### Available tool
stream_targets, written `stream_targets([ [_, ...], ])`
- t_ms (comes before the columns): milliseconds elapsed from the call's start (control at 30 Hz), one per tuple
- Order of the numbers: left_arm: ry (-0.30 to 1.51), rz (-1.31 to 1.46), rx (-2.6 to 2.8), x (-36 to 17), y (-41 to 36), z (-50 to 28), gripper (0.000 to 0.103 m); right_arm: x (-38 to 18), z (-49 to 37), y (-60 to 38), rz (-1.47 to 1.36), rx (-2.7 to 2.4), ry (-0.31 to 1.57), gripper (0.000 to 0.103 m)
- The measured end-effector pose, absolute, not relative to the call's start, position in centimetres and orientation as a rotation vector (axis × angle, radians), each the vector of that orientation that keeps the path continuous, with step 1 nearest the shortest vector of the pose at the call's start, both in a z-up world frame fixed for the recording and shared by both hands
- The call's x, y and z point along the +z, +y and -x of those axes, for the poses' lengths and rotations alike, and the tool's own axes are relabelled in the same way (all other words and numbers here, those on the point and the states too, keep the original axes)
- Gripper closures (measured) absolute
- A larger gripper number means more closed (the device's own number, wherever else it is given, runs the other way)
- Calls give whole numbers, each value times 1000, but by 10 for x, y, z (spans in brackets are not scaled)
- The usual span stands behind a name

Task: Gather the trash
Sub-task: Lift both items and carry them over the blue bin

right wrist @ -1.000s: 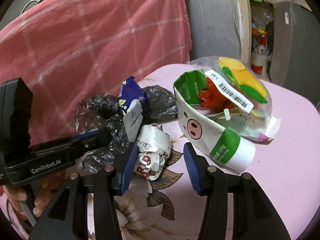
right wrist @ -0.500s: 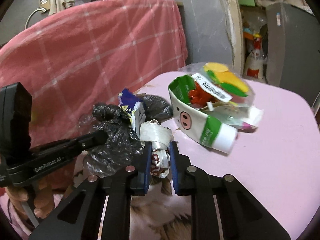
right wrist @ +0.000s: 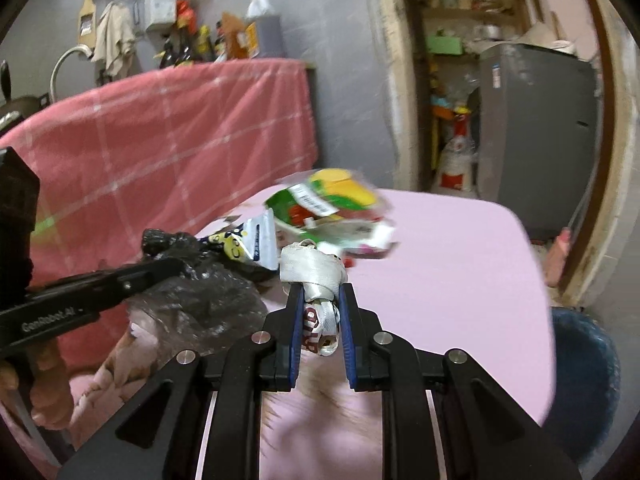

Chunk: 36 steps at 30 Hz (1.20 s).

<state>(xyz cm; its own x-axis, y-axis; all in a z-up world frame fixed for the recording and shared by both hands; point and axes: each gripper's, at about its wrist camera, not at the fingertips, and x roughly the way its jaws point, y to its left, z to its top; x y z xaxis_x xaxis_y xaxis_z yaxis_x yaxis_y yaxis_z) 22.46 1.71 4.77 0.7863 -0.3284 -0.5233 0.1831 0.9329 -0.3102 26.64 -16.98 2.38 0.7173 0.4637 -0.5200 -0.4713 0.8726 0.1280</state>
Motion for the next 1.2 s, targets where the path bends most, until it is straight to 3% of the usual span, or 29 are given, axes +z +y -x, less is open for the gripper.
stream_targets([
  [833,472,215,-468,60,-131,-246,103,52,-219,-342,-171,203,328,88],
  [1200,450,227,-443,20,-237,-290,103,4,-240,-424,-220,33,321,88],
])
